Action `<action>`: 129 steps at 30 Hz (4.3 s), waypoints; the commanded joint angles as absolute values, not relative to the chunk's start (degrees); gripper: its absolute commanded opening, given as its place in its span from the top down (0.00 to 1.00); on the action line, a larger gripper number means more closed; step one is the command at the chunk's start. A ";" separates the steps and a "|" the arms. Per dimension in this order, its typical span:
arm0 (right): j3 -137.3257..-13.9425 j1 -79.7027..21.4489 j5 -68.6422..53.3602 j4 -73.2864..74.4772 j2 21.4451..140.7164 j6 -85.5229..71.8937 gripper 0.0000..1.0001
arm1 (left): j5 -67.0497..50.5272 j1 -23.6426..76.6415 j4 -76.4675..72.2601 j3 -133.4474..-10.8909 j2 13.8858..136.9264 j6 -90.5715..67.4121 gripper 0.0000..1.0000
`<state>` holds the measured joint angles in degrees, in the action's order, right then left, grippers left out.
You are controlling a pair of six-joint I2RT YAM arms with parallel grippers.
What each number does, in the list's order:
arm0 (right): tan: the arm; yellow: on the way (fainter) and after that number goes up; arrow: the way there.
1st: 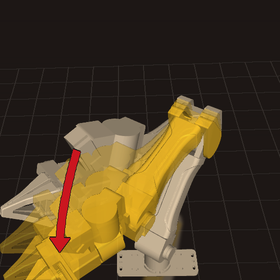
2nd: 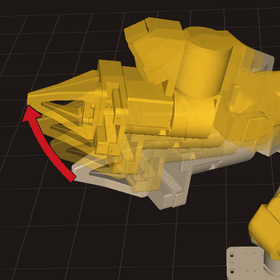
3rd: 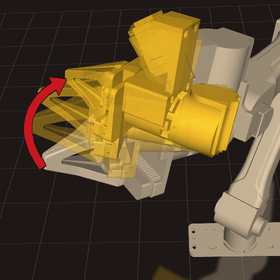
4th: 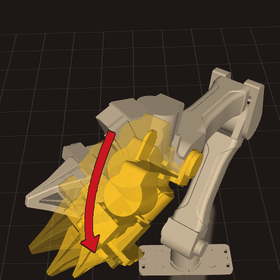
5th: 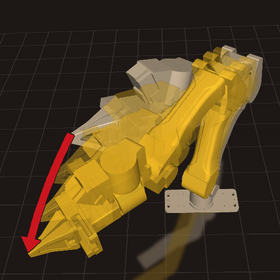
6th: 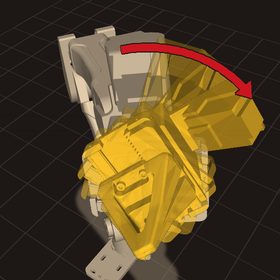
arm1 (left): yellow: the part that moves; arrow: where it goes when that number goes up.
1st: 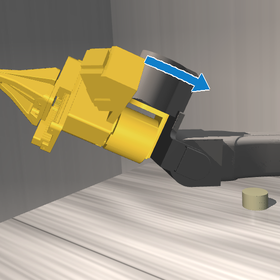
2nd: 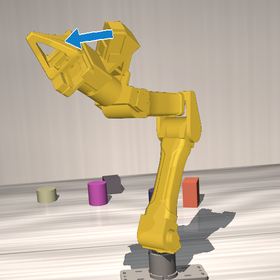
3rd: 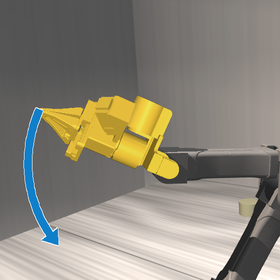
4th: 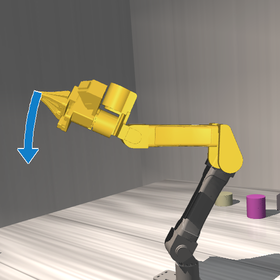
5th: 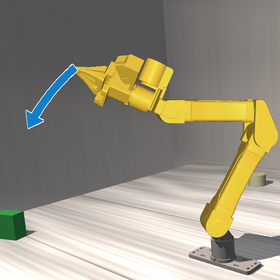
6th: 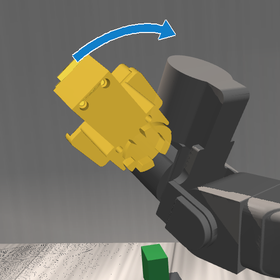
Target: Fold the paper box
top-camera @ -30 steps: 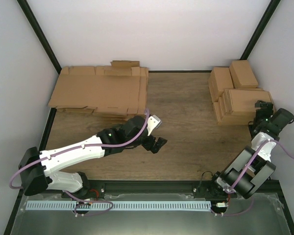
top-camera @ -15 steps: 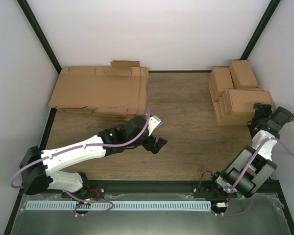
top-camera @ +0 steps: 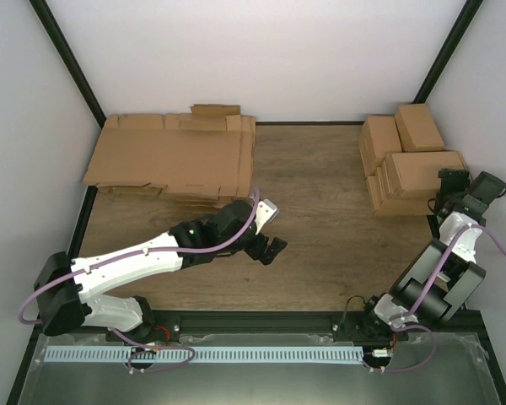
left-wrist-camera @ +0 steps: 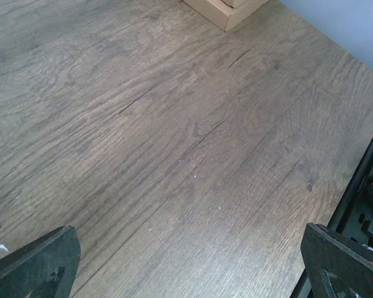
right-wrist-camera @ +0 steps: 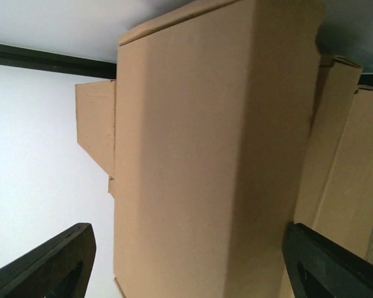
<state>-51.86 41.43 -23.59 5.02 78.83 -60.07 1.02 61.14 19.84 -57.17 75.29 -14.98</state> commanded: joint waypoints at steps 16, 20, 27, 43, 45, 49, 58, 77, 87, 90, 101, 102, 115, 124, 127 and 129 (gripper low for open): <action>-54.59 41.07 -15.31 17.70 68.37 -54.14 0.00 | 2.02 60.91 19.50 -60.91 76.51 -14.81 0.00; -55.65 41.09 -11.74 22.95 65.49 -54.39 0.00 | 1.42 60.89 19.60 -60.70 76.56 -15.00 0.00; -54.87 41.07 -4.10 32.03 62.40 -60.27 0.63 | 0.79 60.91 19.51 -60.23 76.08 -15.47 0.00; -57.76 39.36 -7.84 29.03 76.67 -68.37 0.99 | 0.99 60.91 19.86 -59.85 75.76 -15.99 0.00; -58.43 39.16 -7.27 29.00 77.78 -68.53 0.99 | 0.92 60.91 19.86 -59.85 76.07 -16.07 0.00; -58.87 39.03 -6.34 27.80 79.24 -69.37 0.99 | 0.69 60.91 19.64 -59.94 76.53 -16.05 0.00; -59.90 37.53 -6.57 24.93 81.32 -69.06 0.59 | 0.48 60.91 19.64 -60.69 77.65 -15.94 0.00; -59.68 37.48 -8.17 24.45 79.36 -67.31 0.14 | 0.35 60.92 20.12 -60.19 76.91 -15.91 0.00; -53.80 37.46 -4.78 27.77 68.55 -62.45 0.18 | 0.97 60.91 20.53 -59.31 75.14 -16.15 0.00; -50.90 37.38 -5.77 28.17 65.12 -61.80 0.47 | 0.87 60.91 19.84 -58.58 74.72 -16.42 0.00; -52.70 26.64 -4.22 27.98 69.03 -67.09 0.99 | -0.36 60.98 19.99 -59.05 74.84 -16.96 0.00; -53.25 25.61 -3.69 28.12 70.04 -68.00 0.99 | -0.17 60.92 20.16 -59.10 74.70 -16.89 0.00; -57.78 21.97 0.31 25.92 76.90 -71.65 0.64 | 1.22 60.91 21.37 -59.04 74.33 -16.43 0.00; -57.34 21.97 0.61 25.60 77.14 -70.84 0.57 | 0.62 60.95 21.15 -59.42 75.15 -16.35 0.00; -57.21 22.02 0.84 25.14 76.84 -70.43 0.53 | 0.86 60.95 21.33 -59.18 74.70 -16.35 0.00; -57.69 21.97 1.04 26.11 76.51 -70.17 0.54 | 1.04 60.92 21.40 -58.96 74.33 -16.43 0.00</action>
<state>-55.53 22.35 -1.04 25.74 77.19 -70.59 0.97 61.14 21.76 -58.96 75.09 -16.43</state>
